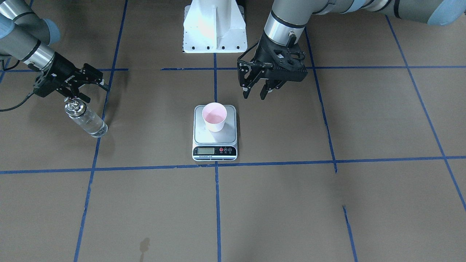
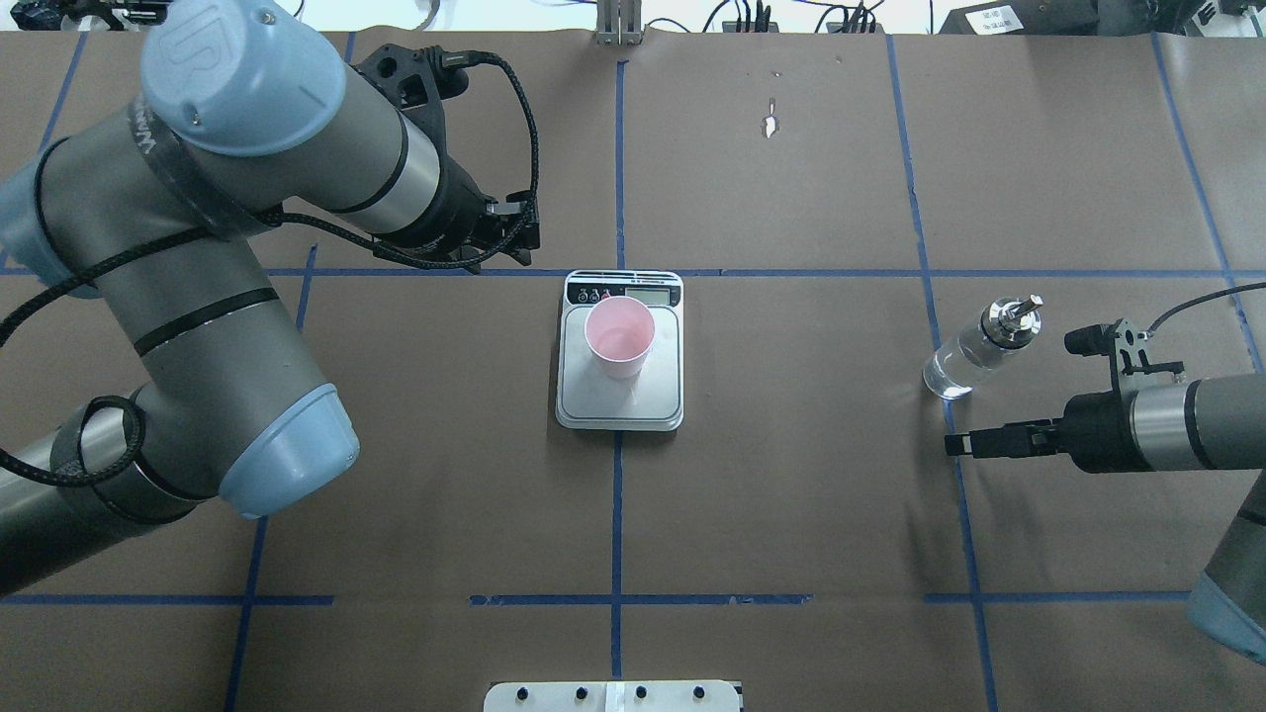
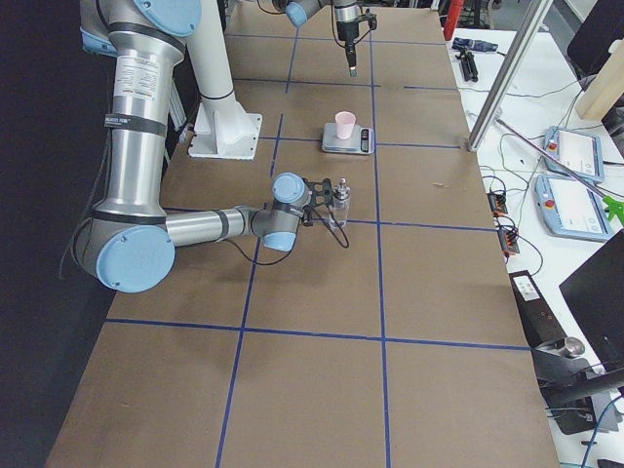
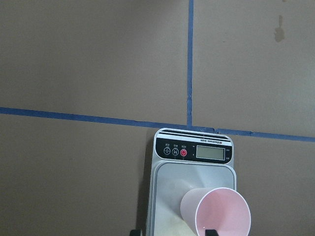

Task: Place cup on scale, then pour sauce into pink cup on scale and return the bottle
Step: 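Withdraw the left gripper from the cup while the right gripper reaches toward the glass bottle, then close the right gripper around the glass oil bottle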

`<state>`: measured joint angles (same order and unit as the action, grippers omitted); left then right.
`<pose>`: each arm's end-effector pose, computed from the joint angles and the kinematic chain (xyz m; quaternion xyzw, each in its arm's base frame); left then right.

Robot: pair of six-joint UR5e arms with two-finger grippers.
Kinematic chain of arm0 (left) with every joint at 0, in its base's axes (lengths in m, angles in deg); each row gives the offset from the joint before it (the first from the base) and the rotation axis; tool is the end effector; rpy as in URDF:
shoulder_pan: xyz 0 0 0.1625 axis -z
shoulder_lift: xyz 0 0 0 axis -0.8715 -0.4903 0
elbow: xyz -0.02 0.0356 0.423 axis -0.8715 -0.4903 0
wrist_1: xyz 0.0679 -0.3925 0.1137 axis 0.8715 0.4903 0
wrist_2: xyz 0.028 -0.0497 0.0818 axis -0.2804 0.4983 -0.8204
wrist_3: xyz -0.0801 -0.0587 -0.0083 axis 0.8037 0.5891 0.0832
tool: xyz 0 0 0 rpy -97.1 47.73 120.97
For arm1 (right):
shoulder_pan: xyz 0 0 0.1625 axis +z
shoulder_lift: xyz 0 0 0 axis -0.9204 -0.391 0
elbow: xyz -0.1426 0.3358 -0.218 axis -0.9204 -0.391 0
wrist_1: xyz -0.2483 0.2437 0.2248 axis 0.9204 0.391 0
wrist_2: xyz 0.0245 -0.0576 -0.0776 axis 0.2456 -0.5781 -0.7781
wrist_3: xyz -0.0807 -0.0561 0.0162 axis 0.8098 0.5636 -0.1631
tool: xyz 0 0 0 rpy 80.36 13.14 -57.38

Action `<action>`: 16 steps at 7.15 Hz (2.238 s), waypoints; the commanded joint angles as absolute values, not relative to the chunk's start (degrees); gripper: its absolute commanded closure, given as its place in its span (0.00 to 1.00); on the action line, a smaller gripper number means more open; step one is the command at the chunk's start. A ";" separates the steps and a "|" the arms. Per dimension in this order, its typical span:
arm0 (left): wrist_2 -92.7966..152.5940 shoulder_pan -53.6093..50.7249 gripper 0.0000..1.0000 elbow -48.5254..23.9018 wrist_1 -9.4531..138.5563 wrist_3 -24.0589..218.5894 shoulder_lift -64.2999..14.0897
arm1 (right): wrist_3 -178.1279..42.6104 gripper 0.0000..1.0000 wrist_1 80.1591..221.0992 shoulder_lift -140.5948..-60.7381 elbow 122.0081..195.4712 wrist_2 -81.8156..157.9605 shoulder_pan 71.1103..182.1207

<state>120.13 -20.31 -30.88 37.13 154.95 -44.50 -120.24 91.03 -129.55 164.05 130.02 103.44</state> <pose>0.3980 -0.4641 0.1242 0.0834 0.4927 -0.0810 0.8624 -0.3032 -0.3372 0.5182 0.1243 -0.5894 -0.0207 0.7979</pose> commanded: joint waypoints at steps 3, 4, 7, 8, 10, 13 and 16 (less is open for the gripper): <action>120.43 -20.21 0.46 -30.59 37.48 154.96 -44.45 | -119.64 0.00 91.37 -136.75 165.85 107.40 95.57; 120.43 -20.30 0.44 -30.59 37.74 155.13 -44.45 | -119.64 0.00 91.37 -137.03 165.85 99.59 92.50; 120.43 -20.21 0.43 -30.50 37.74 154.96 -44.36 | -117.97 0.04 91.55 -136.86 165.94 85.07 86.44; 120.43 -20.21 0.42 -30.59 37.66 154.87 -44.18 | -117.97 0.04 94.16 -136.68 166.98 81.27 85.10; 120.43 -20.03 0.42 -30.50 37.83 154.78 -43.40 | -117.00 0.01 99.19 -136.59 170.77 77.91 84.13; 120.34 -19.51 0.31 -30.42 38.79 154.78 -42.87 | -117.00 0.00 106.11 -132.21 170.86 69.66 83.33; 120.34 -19.33 0.31 -30.50 39.06 154.78 -42.51 | -117.09 0.00 107.28 -131.32 170.95 66.74 83.42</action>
